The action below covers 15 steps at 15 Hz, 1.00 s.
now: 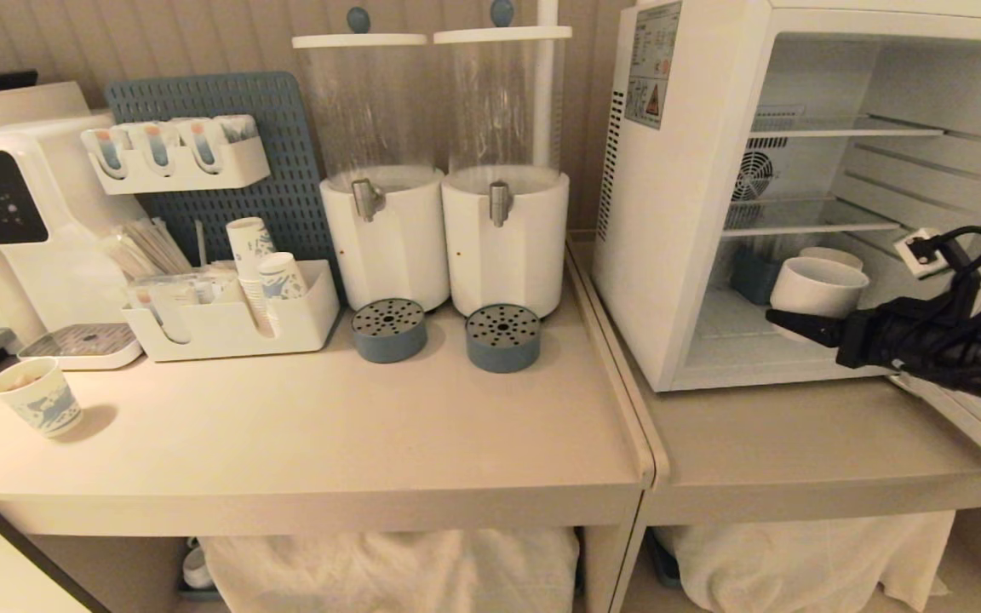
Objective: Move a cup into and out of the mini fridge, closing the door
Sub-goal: Take the ceramic cup out of the freezer, then place the ceramic cup on the table
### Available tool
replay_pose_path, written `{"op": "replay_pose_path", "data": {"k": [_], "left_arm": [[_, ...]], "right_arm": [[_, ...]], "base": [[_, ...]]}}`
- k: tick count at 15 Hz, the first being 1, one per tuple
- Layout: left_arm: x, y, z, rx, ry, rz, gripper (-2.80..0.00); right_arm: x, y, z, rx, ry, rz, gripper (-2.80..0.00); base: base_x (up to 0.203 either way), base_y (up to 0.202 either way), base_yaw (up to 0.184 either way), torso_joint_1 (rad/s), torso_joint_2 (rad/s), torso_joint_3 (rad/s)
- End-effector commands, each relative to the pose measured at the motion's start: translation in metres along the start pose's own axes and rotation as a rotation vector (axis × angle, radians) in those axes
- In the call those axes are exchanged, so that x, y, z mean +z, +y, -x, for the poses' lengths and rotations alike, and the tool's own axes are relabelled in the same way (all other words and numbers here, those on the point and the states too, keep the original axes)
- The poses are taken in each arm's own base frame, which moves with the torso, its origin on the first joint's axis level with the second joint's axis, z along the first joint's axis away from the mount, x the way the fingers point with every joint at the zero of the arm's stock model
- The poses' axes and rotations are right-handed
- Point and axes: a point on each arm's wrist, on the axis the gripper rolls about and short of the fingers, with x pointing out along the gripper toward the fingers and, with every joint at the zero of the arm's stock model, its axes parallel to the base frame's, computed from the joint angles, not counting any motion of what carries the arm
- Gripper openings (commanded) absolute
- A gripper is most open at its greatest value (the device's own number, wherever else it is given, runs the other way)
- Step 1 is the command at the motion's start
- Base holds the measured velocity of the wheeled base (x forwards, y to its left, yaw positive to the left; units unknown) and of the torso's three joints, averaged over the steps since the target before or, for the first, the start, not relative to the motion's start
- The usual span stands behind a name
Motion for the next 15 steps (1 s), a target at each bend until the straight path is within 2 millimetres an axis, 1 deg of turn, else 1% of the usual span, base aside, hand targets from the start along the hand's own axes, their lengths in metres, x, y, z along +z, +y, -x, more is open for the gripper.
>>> {"op": "replay_pose_path", "data": {"k": [1, 6, 10, 11, 12, 15], "left_arm": [[0.000, 0.000, 0.000, 0.000, -0.001, 0.001, -2.80], [0.000, 0.000, 0.000, 0.000, -0.001, -0.001, -2.80], [0.000, 0.000, 0.000, 0.000, 0.001, -0.002, -2.80], [0.000, 0.000, 0.000, 0.000, 0.003, -0.013, -2.80], [0.000, 0.000, 0.000, -0.001, 0.003, -0.020, -2.80], [0.000, 0.000, 0.000, -0.002, 0.003, -0.019, -2.80]], "right_arm": [[0.015, 0.024, 0.037, 0.009, -0.069, 0.048, -2.80], [0.020, 0.067, 0.114, 0.046, -0.131, 0.088, -2.80], [0.011, 0.096, 0.182, 0.123, -0.124, 0.050, -2.80], [0.008, 0.103, 0.194, 0.131, -0.127, 0.041, -2.80], [0.005, 0.109, 0.200, 0.141, -0.125, 0.032, -2.80], [0.005, 0.113, 0.203, 0.175, -0.126, 0.034, -2.80]], "base": [[0.000, 0.000, 0.000, 0.000, 0.00, 0.000], [0.000, 0.000, 0.000, 0.000, 0.00, 0.000], [0.000, 0.000, 0.000, 0.000, 0.00, 0.000], [0.000, 0.000, 0.000, 0.000, 0.00, 0.000], [0.000, 0.000, 0.000, 0.000, 0.00, 0.000], [0.000, 0.000, 0.000, 0.000, 0.00, 0.000]]}}
